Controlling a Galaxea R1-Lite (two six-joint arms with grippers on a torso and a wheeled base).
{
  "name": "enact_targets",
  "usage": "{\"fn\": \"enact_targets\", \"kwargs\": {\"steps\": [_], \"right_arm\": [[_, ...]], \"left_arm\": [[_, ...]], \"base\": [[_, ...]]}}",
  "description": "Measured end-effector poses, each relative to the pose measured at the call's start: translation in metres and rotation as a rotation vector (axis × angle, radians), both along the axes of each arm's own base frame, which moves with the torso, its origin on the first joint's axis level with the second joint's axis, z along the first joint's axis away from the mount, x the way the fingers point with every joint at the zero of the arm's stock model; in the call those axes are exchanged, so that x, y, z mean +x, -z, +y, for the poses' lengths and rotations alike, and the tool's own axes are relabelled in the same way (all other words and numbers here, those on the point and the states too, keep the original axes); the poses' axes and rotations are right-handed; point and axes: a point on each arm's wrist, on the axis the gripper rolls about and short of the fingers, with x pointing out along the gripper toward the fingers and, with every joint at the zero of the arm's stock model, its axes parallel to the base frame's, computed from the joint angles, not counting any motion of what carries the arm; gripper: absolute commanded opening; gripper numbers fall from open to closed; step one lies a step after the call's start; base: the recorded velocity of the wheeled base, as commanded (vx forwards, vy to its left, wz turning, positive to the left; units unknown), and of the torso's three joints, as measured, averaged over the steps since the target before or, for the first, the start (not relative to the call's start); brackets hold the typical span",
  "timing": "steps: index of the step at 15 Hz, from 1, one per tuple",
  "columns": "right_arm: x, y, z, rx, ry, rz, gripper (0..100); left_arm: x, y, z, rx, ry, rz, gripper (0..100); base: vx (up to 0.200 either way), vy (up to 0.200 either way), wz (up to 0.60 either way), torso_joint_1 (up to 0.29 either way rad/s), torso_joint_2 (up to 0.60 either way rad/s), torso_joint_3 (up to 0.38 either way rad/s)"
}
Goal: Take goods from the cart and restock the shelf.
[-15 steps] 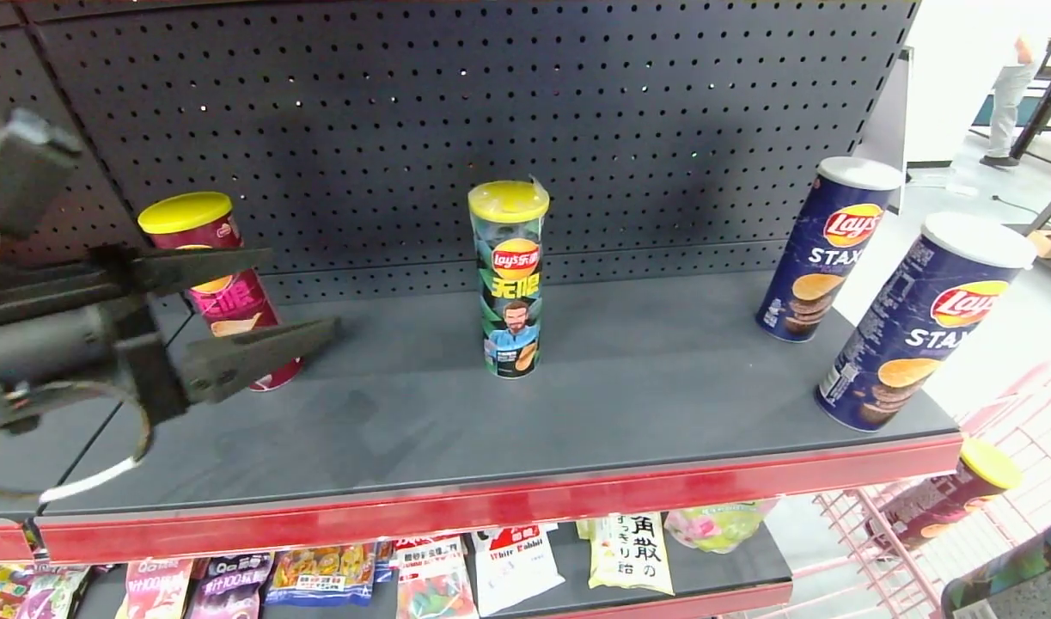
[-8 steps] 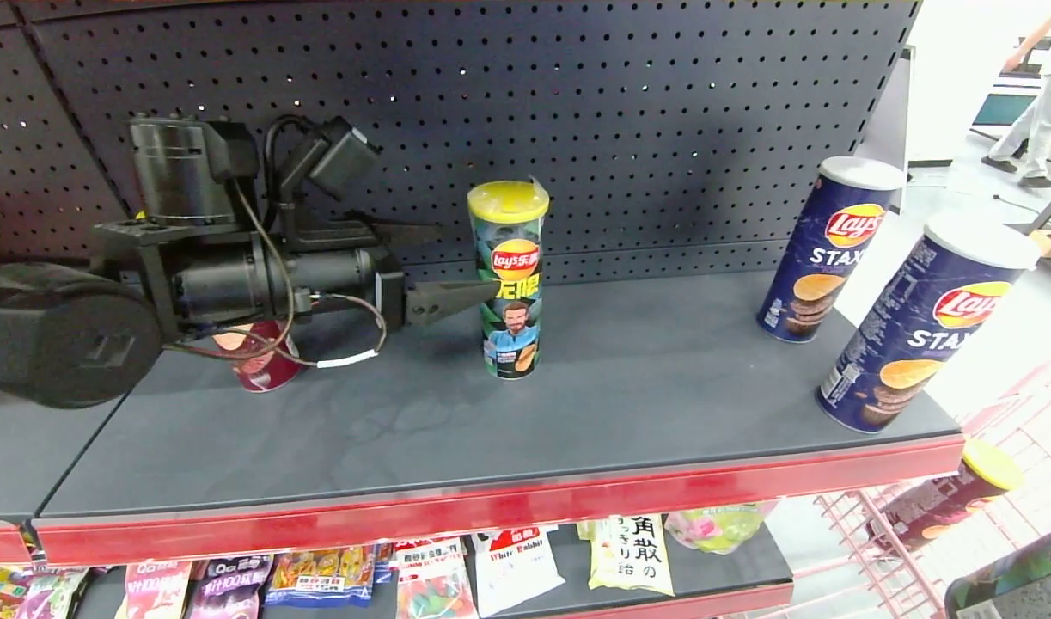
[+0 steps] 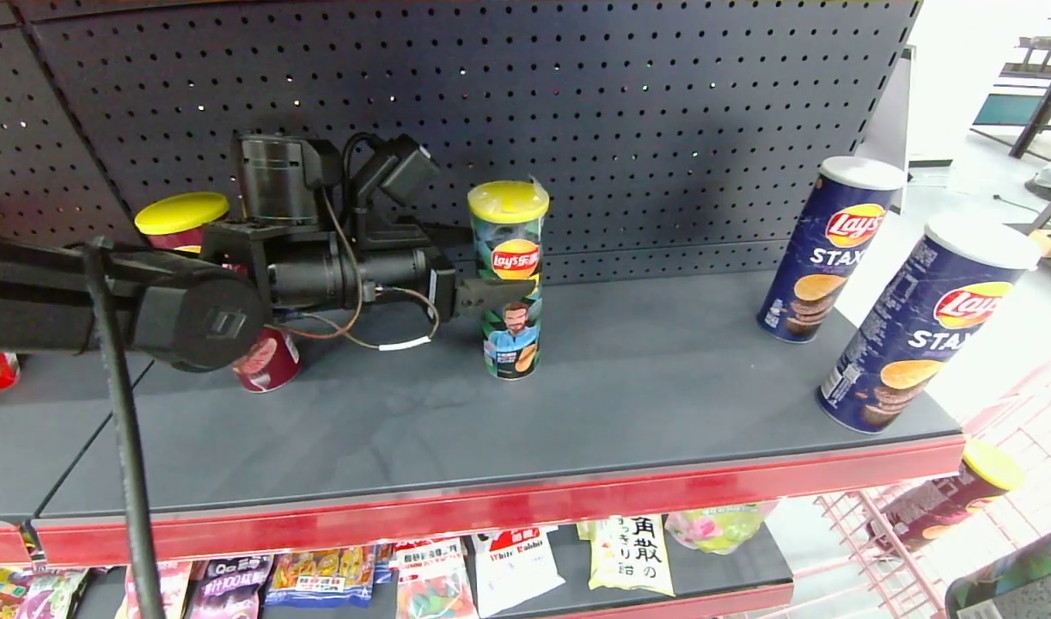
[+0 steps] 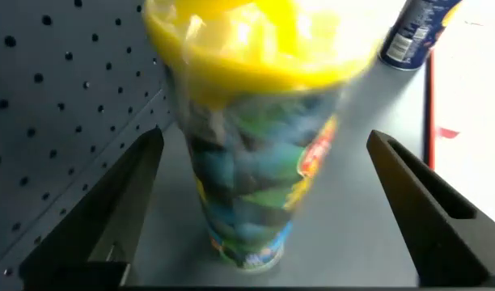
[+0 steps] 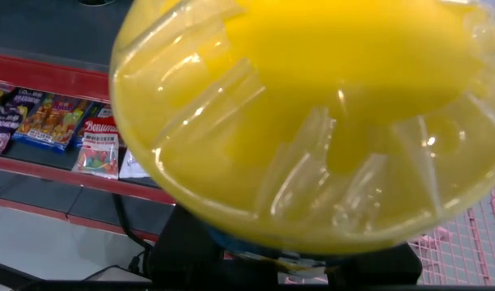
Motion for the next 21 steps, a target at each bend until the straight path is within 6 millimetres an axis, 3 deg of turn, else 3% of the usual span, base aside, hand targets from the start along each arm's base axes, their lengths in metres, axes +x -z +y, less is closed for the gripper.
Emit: {"fn": "enact_targets", "kwargs": {"steps": [8,9,17,21], "right_arm": [[0.000,0.000,0.000,0.000,0.000,0.003,0],[0.000,0.000,0.000,-0.001,0.000,0.004,0],[0.000,0.001,0.000,0.001,0.000,0.005,0],[0.000,0.000,0.000,0.001,0.000,0.002,0]], "left_arm": [[0.030,0.001,-0.028,-0.003,0.035,-0.005,100],[0.031,0.002,-0.031,-0.003,0.040,-0.006,0],[0.022,0.004,-0.039,0.001,0.075,0.041,0],[-0.007,-0.009,-0.041,-0.046,0.087,0.129,0]], "base": [[0.000,0.000,0.00,0.000,0.00,0.000],[0.000,0.000,0.00,0.000,0.00,0.000],[0.000,0.000,0.00,0.000,0.00,0.000],[0.000,0.000,0.00,0.000,0.00,0.000]]}}
